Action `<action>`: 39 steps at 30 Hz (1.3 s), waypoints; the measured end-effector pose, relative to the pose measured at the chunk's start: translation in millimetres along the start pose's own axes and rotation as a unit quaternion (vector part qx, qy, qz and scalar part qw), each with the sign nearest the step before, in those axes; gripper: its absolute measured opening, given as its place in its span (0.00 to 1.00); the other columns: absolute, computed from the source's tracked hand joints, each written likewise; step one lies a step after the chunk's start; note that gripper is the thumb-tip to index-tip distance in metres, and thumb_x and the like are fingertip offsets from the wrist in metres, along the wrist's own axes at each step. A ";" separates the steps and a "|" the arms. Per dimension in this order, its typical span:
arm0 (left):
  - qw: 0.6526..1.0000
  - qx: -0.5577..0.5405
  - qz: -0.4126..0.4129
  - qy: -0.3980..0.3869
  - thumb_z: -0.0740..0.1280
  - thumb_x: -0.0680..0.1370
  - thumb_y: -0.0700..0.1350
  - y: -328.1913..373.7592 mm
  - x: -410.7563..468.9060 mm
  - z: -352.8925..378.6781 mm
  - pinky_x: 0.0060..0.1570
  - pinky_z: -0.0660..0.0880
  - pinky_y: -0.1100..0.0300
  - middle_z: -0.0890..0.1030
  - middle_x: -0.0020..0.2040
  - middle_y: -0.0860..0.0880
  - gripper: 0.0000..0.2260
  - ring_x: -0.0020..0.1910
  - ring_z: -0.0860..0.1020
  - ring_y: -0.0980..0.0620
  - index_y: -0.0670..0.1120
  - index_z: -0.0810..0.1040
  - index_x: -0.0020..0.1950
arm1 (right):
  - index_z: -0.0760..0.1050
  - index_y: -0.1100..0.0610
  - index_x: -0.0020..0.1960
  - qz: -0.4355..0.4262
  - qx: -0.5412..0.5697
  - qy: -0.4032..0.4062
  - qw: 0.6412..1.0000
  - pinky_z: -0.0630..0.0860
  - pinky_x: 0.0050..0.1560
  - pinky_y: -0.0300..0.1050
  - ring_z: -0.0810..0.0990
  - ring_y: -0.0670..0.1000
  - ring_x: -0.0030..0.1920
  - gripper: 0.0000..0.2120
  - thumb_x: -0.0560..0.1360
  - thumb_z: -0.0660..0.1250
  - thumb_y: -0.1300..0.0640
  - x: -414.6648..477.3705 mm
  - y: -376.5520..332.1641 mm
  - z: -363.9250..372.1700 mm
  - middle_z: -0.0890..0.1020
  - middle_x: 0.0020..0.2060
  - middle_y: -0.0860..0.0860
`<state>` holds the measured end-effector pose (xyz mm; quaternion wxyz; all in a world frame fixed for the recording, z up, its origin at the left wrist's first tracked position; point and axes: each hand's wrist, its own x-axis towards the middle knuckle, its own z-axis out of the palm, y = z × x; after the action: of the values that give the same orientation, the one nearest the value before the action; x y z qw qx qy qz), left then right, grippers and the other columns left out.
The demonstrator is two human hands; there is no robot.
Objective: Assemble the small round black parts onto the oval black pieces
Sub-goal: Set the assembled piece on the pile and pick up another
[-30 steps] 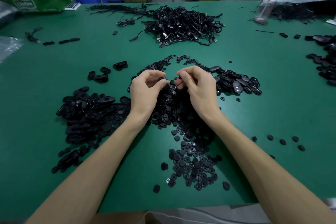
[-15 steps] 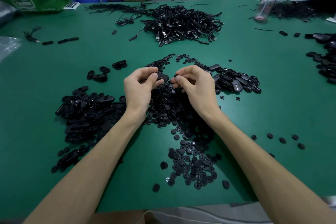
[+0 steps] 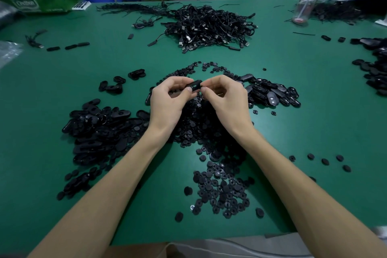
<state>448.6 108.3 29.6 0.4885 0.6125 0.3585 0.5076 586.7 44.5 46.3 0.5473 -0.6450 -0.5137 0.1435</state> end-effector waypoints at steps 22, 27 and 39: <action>0.997 -0.054 -0.028 -0.038 0.71 0.79 0.32 7.5 -5.7 6.4 0.53 0.83 0.56 0.86 0.52 0.39 0.09 0.51 0.87 0.44 0.36 0.82 0.59 | 0.82 0.56 0.47 -0.066 -0.047 0.038 0.996 0.70 0.45 0.29 0.77 0.40 0.42 0.02 0.76 0.73 0.62 -1.7 1.4 1.8 0.82 0.43 0.49; 0.988 -0.124 -0.069 -0.054 0.70 0.79 0.32 8.3 -5.5 5.2 0.58 0.82 0.53 0.86 0.54 0.37 0.10 0.54 0.86 0.42 0.34 0.81 0.61 | 0.81 0.59 0.44 -0.088 -0.049 0.040 0.994 0.68 0.44 0.30 0.76 0.43 0.41 0.02 0.76 0.73 0.63 -1.6 1.8 2.1 0.80 0.42 0.51; 0.973 -0.205 -0.095 -0.044 0.72 0.79 0.34 11.8 -0.6 -1.3 0.53 0.81 0.58 0.87 0.50 0.40 0.08 0.49 0.86 0.46 0.37 0.81 0.57 | 0.82 0.54 0.58 -0.081 0.033 0.004 0.996 0.73 0.42 0.35 0.79 0.44 0.42 0.10 0.79 0.68 0.63 -4.3 -5.8 2.3 0.82 0.45 0.51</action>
<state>446.5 104.8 40.7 0.6645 0.4845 0.2817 0.4943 580.2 41.5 48.7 0.5800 -0.5833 -0.5573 0.1129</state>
